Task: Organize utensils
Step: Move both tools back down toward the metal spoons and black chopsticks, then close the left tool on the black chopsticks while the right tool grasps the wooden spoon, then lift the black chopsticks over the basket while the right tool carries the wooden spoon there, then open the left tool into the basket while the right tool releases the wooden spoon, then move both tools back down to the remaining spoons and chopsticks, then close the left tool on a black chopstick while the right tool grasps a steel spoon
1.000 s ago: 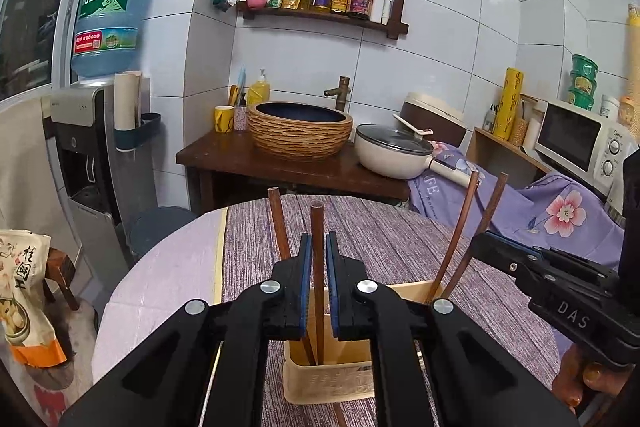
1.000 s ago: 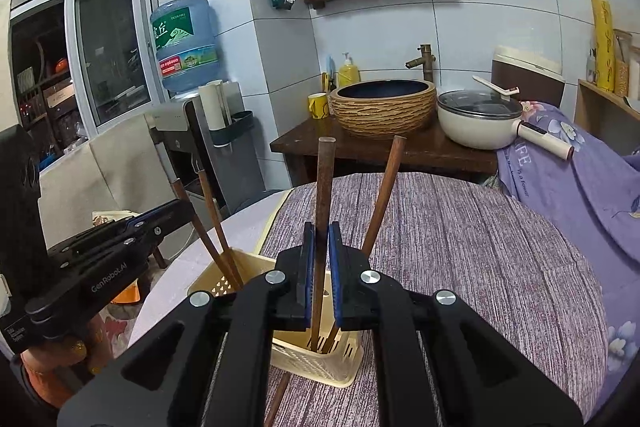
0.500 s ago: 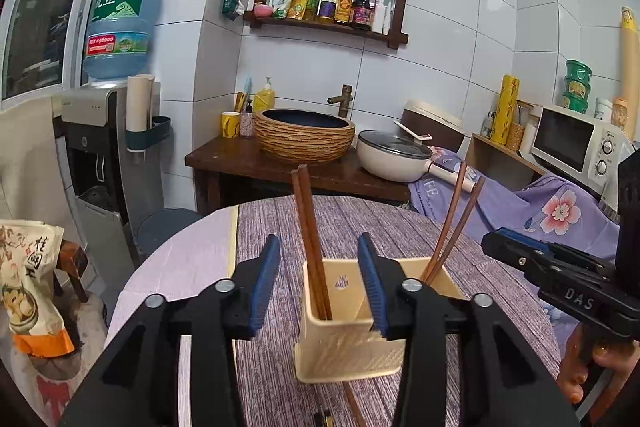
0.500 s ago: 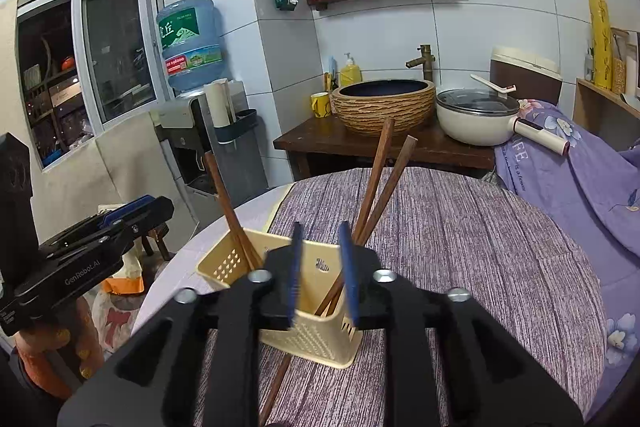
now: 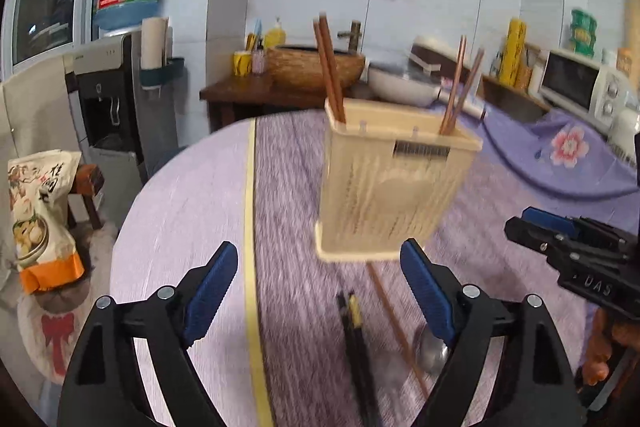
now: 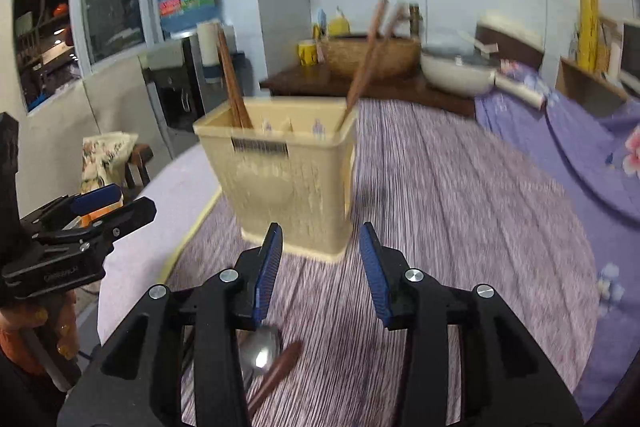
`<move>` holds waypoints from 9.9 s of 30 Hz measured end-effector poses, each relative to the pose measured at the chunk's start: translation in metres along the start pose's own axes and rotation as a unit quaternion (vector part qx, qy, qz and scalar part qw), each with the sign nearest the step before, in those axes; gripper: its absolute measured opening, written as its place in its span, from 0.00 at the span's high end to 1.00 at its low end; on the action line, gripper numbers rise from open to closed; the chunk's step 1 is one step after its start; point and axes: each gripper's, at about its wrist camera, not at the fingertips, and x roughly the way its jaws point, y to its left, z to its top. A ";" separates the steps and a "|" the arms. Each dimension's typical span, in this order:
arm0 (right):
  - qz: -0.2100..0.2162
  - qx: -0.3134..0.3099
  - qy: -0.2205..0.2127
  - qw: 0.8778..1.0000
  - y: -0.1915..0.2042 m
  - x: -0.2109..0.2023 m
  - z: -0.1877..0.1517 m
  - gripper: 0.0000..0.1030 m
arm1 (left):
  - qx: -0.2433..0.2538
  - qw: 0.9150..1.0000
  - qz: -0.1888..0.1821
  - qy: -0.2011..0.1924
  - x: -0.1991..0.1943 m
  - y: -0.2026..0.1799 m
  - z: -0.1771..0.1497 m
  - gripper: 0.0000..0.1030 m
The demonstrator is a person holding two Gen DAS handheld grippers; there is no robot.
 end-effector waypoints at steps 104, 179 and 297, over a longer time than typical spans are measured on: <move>0.013 0.028 -0.105 0.994 0.001 -0.066 -0.013 0.84 | -0.025 0.996 -0.062 -0.053 -0.033 -0.012 0.032 0.93; 0.027 0.033 -0.089 0.995 -0.006 0.020 0.116 0.84 | -0.055 0.995 -0.031 -0.074 0.029 0.005 0.122 0.93; 0.027 0.075 0.019 0.997 -0.015 0.010 -0.052 0.64 | 0.030 0.993 -0.037 0.104 0.063 -0.039 -0.017 0.93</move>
